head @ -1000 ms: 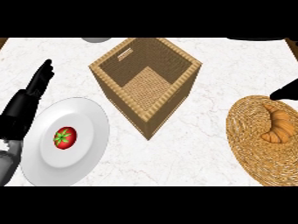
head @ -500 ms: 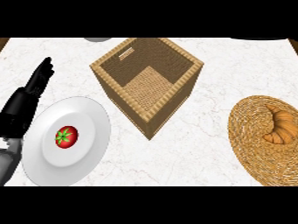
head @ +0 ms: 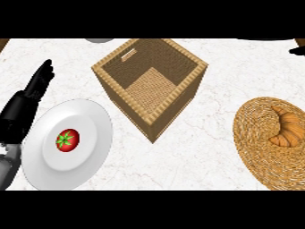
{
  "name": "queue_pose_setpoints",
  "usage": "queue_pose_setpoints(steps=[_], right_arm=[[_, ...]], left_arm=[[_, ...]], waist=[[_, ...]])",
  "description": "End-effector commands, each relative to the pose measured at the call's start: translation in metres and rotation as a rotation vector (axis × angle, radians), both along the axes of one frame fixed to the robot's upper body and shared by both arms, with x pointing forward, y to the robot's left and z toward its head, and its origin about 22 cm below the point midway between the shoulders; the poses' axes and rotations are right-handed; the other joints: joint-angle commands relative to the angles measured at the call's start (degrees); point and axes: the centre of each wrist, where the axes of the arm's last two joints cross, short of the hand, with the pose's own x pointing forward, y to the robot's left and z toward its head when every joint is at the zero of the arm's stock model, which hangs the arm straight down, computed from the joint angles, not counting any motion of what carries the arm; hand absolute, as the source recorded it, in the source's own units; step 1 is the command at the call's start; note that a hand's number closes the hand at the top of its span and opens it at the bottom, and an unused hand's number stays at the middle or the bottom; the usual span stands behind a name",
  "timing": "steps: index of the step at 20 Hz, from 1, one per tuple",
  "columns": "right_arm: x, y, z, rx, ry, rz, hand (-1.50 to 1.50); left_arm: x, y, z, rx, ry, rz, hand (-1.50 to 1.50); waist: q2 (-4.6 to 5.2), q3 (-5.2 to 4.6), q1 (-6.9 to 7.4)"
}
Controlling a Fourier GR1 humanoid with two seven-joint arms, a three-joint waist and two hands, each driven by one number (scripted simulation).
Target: Pick the croissant from the placemat and place it in the basket
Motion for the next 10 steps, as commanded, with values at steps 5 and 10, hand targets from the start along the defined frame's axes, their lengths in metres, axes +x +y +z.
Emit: queue_pose_setpoints(steps=[5, 10], right_arm=[[-0.002, 0.007, -0.051, -0.060, 0.117, 0.012, -1.50], [0.003, -0.006, -0.073, -0.079, 0.141, 0.010, -1.50]], left_arm=[[-0.004, 0.011, -0.012, 0.001, -0.002, 0.020, 0.00], [-0.008, -0.006, -0.006, 0.011, -0.003, 0.010, 0.00]], waist=[[-0.11, -0.01, -0.38], [-0.09, 0.02, -0.08]])
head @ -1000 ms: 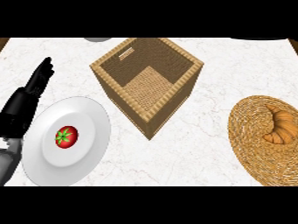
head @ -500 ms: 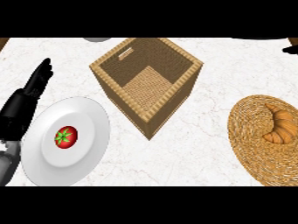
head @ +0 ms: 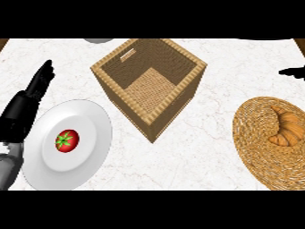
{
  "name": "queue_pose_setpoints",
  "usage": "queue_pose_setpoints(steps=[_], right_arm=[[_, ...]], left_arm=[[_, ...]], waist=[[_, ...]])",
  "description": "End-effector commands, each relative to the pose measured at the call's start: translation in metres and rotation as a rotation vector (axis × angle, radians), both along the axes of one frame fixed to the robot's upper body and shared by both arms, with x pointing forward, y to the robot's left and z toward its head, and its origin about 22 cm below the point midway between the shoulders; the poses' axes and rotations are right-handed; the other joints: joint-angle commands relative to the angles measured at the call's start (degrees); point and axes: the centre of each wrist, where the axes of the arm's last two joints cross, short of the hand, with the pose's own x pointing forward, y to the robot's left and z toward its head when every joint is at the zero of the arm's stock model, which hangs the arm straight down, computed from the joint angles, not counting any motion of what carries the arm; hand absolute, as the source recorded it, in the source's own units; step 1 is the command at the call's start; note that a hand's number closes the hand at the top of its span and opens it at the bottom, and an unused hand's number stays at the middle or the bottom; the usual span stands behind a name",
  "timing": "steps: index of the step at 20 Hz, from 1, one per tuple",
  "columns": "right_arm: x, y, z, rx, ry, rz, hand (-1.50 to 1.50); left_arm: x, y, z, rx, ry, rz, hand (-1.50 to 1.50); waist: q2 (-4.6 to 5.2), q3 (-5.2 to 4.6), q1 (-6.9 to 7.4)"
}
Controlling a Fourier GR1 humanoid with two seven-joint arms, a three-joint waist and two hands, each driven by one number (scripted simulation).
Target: Pick the croissant from the placemat and place it in the basket
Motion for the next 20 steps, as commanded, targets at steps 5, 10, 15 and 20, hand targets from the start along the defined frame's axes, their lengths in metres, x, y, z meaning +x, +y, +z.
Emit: queue_pose_setpoints(steps=[5, 10, 15, 20], right_arm=[[-0.006, -0.016, -0.016, -0.021, 0.010, -0.007, -1.50], [-0.016, -0.019, -0.061, -0.031, 0.002, 0.013, -1.50], [-0.016, -0.014, -0.077, -0.013, -0.039, 0.031, -1.50], [-0.026, -0.025, -0.086, -0.030, -0.055, 0.009, -1.50]], left_arm=[[0.001, 0.013, 0.002, -0.022, 0.001, 0.010, 0.00], [0.008, -0.002, 0.010, -0.008, 0.001, 0.001, 0.00], [-0.003, 0.000, 0.003, 0.004, -0.009, 0.011, 0.00], [0.005, -0.013, 0.000, -0.020, 0.018, -0.003, 0.00]], waist=[[-0.11, -0.02, -0.24], [-0.07, 0.00, -0.26], [-0.05, 0.01, 0.00], [-0.07, 0.00, -0.24]])
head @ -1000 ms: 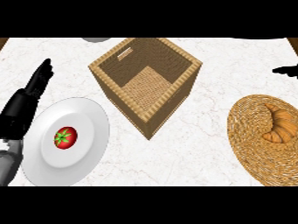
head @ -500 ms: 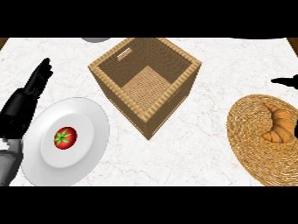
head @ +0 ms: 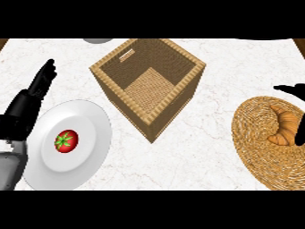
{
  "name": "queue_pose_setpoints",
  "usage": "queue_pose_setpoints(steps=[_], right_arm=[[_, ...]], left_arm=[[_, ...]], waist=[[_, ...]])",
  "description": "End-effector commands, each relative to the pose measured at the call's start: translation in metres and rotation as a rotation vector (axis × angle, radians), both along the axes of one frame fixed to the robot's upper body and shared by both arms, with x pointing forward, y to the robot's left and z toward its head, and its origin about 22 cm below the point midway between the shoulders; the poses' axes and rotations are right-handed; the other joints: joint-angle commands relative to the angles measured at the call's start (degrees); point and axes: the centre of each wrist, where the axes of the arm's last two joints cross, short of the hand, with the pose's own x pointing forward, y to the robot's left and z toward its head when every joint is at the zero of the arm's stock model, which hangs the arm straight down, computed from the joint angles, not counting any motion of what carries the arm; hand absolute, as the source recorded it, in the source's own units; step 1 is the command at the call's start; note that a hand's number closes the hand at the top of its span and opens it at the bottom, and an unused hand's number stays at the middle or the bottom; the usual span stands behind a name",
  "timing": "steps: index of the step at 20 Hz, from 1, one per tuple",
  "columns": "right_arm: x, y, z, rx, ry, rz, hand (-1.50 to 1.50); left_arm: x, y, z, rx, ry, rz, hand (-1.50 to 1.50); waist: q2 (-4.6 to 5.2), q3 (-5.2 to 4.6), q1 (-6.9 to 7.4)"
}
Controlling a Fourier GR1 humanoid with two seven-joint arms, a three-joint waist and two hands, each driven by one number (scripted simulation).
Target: Pick the croissant from the placemat and place it in the basket
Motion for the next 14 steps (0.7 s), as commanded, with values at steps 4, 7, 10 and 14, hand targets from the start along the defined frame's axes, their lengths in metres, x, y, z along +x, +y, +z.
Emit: queue_pose_setpoints(steps=[4, 7, 10, 14], right_arm=[[-0.017, 0.016, -0.036, 0.028, -0.020, -0.021, -1.50], [-0.020, -0.015, -0.024, 0.023, -0.006, -0.021, -1.50], [-0.020, -0.005, -0.036, 0.026, -0.013, -0.033, -1.50], [-0.024, -0.007, -0.043, 0.040, 0.014, -0.038, -1.50]], left_arm=[[-0.005, 0.012, 0.009, 0.006, -0.004, 0.016, 0.00], [-0.001, 0.031, -0.008, -0.014, 0.000, -0.001, 0.00], [-0.003, 0.009, -0.011, 0.002, 0.010, 0.004, 0.00], [0.000, 0.003, 0.001, -0.005, -0.010, 0.004, 0.00]], waist=[[-0.09, 0.00, -0.18], [-0.01, -0.01, -0.26], [-0.02, 0.00, -0.17], [-0.04, 0.00, -0.17]])
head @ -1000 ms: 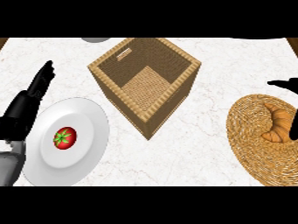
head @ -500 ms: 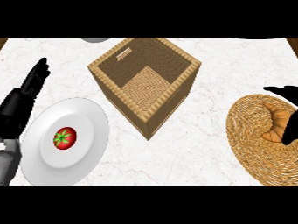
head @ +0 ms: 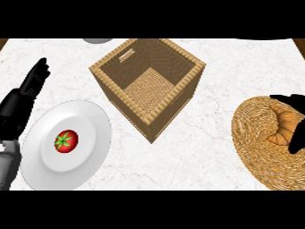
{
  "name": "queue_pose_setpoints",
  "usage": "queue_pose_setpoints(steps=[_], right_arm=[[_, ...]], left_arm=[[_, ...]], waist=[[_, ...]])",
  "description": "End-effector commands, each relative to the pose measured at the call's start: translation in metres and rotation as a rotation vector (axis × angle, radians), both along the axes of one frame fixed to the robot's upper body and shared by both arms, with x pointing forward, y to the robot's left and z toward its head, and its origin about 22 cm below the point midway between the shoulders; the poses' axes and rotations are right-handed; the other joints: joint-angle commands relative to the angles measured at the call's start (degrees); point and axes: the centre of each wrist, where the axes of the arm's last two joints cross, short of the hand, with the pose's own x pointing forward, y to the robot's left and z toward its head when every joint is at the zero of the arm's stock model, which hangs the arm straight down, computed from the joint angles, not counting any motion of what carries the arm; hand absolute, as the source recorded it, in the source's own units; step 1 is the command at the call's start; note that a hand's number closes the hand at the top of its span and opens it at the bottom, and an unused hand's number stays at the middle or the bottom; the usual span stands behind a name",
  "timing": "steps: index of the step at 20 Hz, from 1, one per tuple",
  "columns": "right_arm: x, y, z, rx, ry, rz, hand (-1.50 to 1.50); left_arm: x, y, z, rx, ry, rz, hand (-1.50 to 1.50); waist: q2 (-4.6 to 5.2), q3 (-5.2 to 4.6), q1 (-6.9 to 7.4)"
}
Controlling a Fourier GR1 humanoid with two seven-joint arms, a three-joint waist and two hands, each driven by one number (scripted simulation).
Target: Pick the croissant from the placemat and place it in the basket
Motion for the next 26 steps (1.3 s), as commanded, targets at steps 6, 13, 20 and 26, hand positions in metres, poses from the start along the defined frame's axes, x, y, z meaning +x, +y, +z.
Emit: queue_pose_setpoints(steps=[6, 13, 20, 26], right_arm=[[-0.011, -0.011, -0.027, -0.026, 0.015, -0.034, -1.50], [-0.010, -0.004, -0.030, 0.023, 0.031, -0.040, 1.50], [0.001, -0.005, -0.054, -0.019, -0.019, 0.024, 1.50], [-0.010, -0.003, -0.067, -0.040, -0.105, 0.076, 1.50]], left_arm=[[-0.006, -0.005, -0.021, -0.003, 0.006, 0.002, 0.00], [-0.001, -0.004, -0.013, -0.021, 0.014, -0.010, 0.00], [-0.014, -0.004, -0.020, 0.015, 0.004, -0.018, 0.00], [-0.006, -0.018, -0.004, 0.001, -0.009, -0.019, 0.00]], waist=[[0.06, 0.01, 0.11], [0.00, 0.00, 0.01], [0.21, 0.04, 0.79], [0.11, 0.04, 0.34]])
